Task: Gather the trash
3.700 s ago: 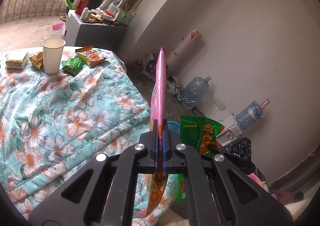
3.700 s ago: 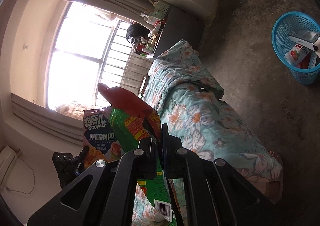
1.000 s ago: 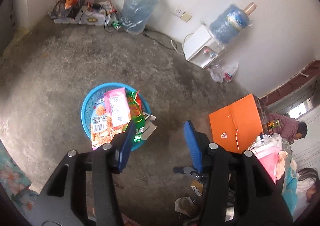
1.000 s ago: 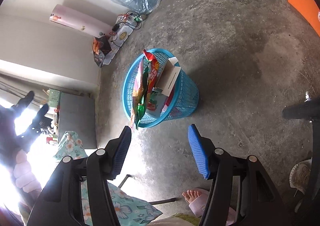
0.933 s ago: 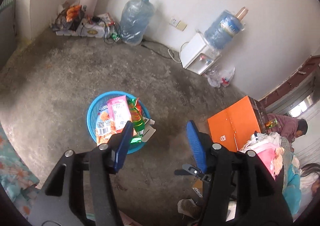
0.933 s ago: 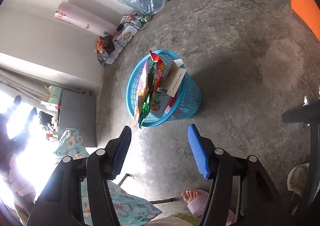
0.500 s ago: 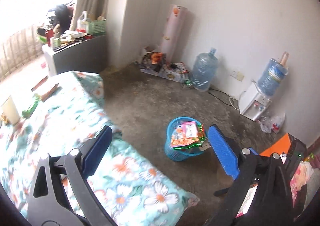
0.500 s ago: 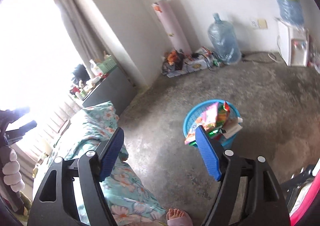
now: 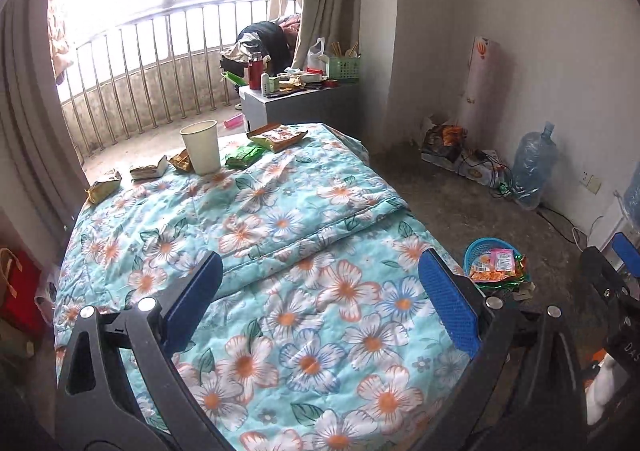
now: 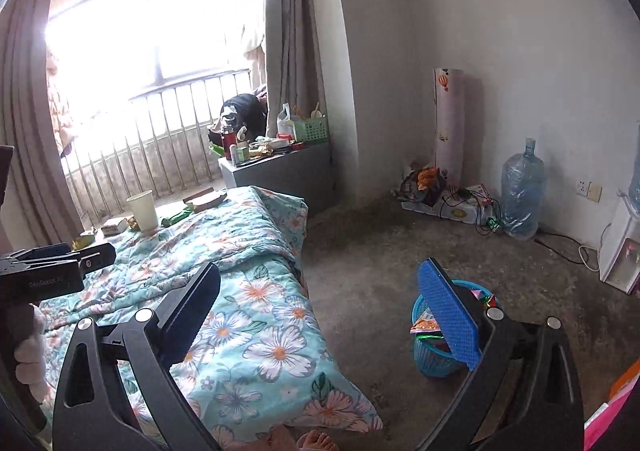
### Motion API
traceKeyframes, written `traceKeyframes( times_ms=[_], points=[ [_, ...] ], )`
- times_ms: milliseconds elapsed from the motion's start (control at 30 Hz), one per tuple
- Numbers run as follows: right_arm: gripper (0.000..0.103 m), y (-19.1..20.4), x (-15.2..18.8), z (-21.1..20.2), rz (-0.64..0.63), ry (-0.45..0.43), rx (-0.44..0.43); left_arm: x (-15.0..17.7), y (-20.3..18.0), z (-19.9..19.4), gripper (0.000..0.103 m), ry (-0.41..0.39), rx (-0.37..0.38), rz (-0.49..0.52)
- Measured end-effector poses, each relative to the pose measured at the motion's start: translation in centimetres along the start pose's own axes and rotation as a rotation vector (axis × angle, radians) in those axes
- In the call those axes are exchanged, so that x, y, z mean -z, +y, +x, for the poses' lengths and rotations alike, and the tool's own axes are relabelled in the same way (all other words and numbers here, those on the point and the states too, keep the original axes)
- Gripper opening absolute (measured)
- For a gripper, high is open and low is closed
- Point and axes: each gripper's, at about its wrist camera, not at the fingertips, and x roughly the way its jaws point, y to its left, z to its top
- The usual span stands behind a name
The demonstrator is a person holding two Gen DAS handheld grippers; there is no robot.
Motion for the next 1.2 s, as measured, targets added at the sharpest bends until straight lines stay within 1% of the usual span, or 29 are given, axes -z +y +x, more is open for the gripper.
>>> traceKeyframes(
  times_ms=[67, 100, 167, 233, 367, 433, 533, 633, 833, 1000, 1200],
  points=[
    [0.096, 1.2, -0.2, -0.7, -0.069, 0.003, 0.011, 0.5, 0.1, -0.7, 0.094, -0.006, -0.006, 0.000],
    [0.096, 1.7, -0.2, -1.0, -0.096, 0.006, 0.013, 0.7, 0.0, -0.9, 0.094, 0.005, -0.011, 0.000],
    [0.096, 2.4, -0.3, -1.6, -0.128, 0.031, 0.016, 1.0, -0.1, -1.0, 0.094, 0.041, 0.005, -0.007],
    [0.096, 2.9, 0.2, -1.8, -0.140, 0.093, 0.025, 1.9, -0.1, -0.9, 0.094, 0.061, 0.006, -0.041],
    [0.096, 2.7, 2.7, -1.1, -0.135, 0.263, 0.026, 4.9, 0.3, -1.1, 0.094, 0.127, 0.039, -0.128],
    [0.096, 2.5, 3.9, -1.1, -0.132, 0.320, 0.027, 6.3, 0.1, -0.9, 0.094, 0.175, 0.046, -0.133],
    [0.096, 2.2, 5.3, -1.2, -0.120, 0.367, 0.052, 7.9, -0.2, -0.7, 0.094, 0.220, 0.043, -0.128],
    [0.096, 1.5, 6.1, -1.5, -0.093, 0.381, 0.062, 8.6, -0.5, -0.8, 0.094, 0.245, 0.045, -0.121],
    [0.096, 0.6, 6.1, -1.8, -0.078, 0.381, 0.086, 8.4, -1.1, -1.5, 0.094, 0.223, 0.035, -0.100],
    [0.096, 0.0, 5.8, -1.8, -0.077, 0.377, 0.100, 8.2, -1.4, -1.6, 0.094, 0.220, 0.040, -0.096],
    [0.096, -0.9, 6.1, -1.9, -0.068, 0.382, 0.120, 8.1, -1.6, -1.6, 0.094, 0.217, 0.025, -0.089]
  ],
)
